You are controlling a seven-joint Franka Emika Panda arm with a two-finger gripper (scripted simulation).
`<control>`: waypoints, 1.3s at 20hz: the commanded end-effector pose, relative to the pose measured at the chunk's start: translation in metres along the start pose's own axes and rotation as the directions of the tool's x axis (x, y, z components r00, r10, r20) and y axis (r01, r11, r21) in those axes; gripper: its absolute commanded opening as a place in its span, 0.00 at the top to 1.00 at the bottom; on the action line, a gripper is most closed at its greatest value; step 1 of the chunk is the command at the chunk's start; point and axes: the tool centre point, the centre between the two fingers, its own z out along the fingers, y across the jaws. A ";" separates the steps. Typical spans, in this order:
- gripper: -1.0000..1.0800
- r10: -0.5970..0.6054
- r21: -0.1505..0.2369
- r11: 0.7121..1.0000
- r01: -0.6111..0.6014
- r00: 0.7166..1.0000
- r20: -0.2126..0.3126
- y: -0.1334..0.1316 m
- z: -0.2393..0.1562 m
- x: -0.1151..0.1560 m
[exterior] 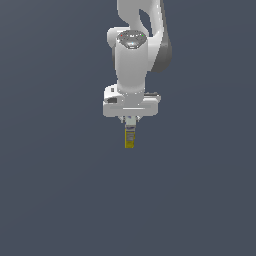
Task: Pick up the object and move it to a goal position.
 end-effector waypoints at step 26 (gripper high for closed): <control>1.00 0.000 0.001 1.000 0.000 1.000 -0.001 -0.100 -0.206 -0.050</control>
